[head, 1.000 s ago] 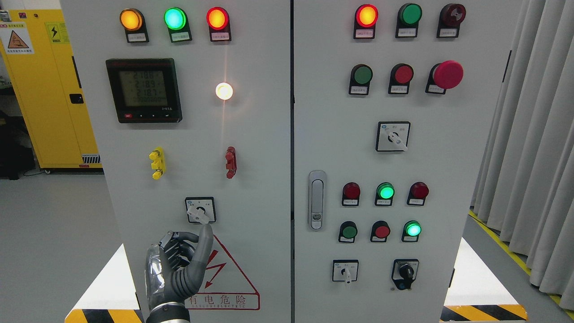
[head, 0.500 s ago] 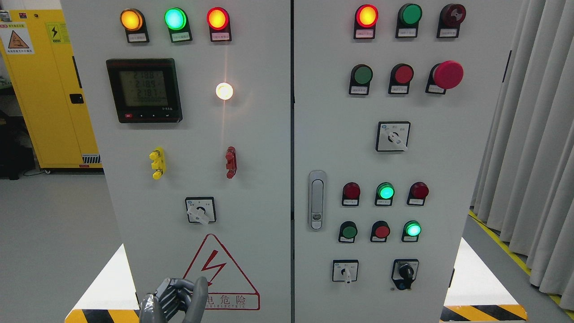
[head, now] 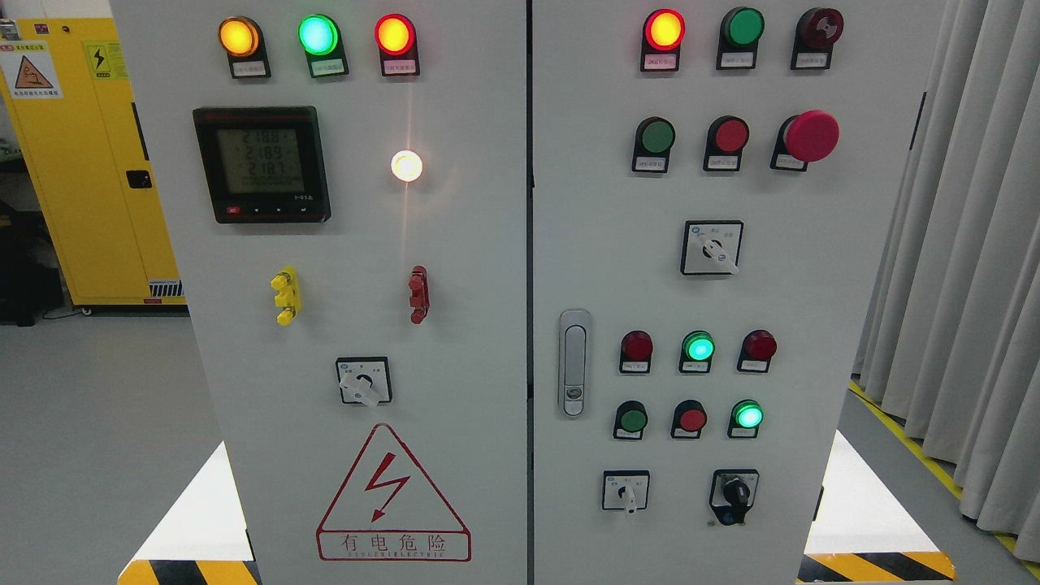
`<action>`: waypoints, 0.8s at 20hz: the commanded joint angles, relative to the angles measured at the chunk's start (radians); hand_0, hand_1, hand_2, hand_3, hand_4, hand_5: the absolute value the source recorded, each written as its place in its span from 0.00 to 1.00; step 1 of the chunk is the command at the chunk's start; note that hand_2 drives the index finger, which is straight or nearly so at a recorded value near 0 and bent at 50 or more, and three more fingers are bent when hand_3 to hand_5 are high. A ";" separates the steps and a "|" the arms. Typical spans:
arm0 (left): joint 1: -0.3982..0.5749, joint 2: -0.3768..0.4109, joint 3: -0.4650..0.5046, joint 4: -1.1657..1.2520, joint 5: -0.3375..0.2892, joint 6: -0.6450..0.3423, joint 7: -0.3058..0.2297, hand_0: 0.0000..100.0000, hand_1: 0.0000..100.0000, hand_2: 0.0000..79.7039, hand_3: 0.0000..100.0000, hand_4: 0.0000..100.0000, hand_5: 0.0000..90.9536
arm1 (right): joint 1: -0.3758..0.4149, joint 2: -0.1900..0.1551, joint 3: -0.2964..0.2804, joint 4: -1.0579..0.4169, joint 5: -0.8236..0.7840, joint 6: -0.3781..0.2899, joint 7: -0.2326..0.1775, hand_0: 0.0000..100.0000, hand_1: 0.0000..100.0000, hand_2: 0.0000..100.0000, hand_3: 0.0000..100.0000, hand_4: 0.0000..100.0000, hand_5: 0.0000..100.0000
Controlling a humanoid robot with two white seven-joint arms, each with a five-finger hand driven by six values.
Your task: Turn on light switch 1
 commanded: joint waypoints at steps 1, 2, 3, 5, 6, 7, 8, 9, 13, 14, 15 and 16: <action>0.067 0.051 0.095 0.492 0.022 -0.118 -0.031 0.04 0.40 0.72 0.77 0.84 0.69 | 0.000 0.000 0.000 0.000 -0.029 0.001 0.001 0.00 0.50 0.04 0.00 0.00 0.00; 0.067 0.051 0.093 0.563 0.023 -0.125 -0.048 0.03 0.40 0.70 0.73 0.81 0.62 | 0.000 0.000 0.000 0.000 -0.029 0.001 0.001 0.00 0.50 0.04 0.00 0.00 0.00; 0.067 0.051 0.093 0.630 0.027 -0.125 -0.072 0.02 0.40 0.68 0.70 0.77 0.56 | 0.000 0.000 0.000 0.000 -0.029 0.001 0.001 0.00 0.50 0.04 0.00 0.00 0.00; 0.067 0.051 0.087 0.753 0.030 -0.125 -0.118 0.02 0.40 0.58 0.58 0.64 0.36 | 0.000 0.000 0.000 0.000 -0.029 0.001 0.001 0.00 0.50 0.04 0.00 0.00 0.00; 0.067 0.051 0.082 0.808 0.028 -0.123 -0.135 0.02 0.40 0.58 0.58 0.64 0.36 | 0.000 0.000 0.000 0.000 -0.029 0.001 0.001 0.00 0.50 0.04 0.00 0.00 0.00; 0.067 0.049 0.079 0.876 0.027 -0.120 -0.145 0.01 0.40 0.55 0.54 0.60 0.32 | 0.000 0.000 0.000 0.000 -0.029 0.001 0.001 0.00 0.50 0.04 0.00 0.00 0.00; 0.064 0.045 0.078 0.940 0.027 -0.117 -0.155 0.00 0.40 0.32 0.36 0.43 0.09 | 0.000 0.000 0.000 0.000 -0.029 0.001 0.001 0.00 0.50 0.04 0.00 0.00 0.00; 0.060 0.042 0.073 1.011 0.028 -0.117 -0.174 0.00 0.40 0.29 0.34 0.43 0.08 | 0.000 0.000 0.000 0.000 -0.029 0.001 0.001 0.00 0.50 0.04 0.00 0.00 0.00; 0.017 0.022 0.070 1.236 0.020 -0.111 -0.243 0.04 0.39 0.05 0.17 0.32 0.00 | 0.000 0.000 0.000 0.000 -0.029 0.001 0.001 0.00 0.50 0.04 0.00 0.00 0.00; -0.005 0.014 0.072 1.292 0.019 -0.110 -0.251 0.04 0.38 0.00 0.12 0.27 0.00 | 0.002 0.000 0.000 0.000 -0.029 0.001 0.001 0.00 0.50 0.04 0.00 0.00 0.00; -0.026 0.013 0.072 1.341 0.017 -0.100 -0.249 0.05 0.37 0.00 0.12 0.26 0.00 | 0.000 0.000 0.000 0.000 -0.029 0.001 0.001 0.00 0.50 0.04 0.00 0.00 0.00; -0.043 0.011 0.072 1.376 0.017 -0.081 -0.255 0.05 0.33 0.00 0.08 0.19 0.00 | 0.000 0.000 0.000 0.000 -0.029 0.001 0.001 0.00 0.50 0.04 0.00 0.00 0.00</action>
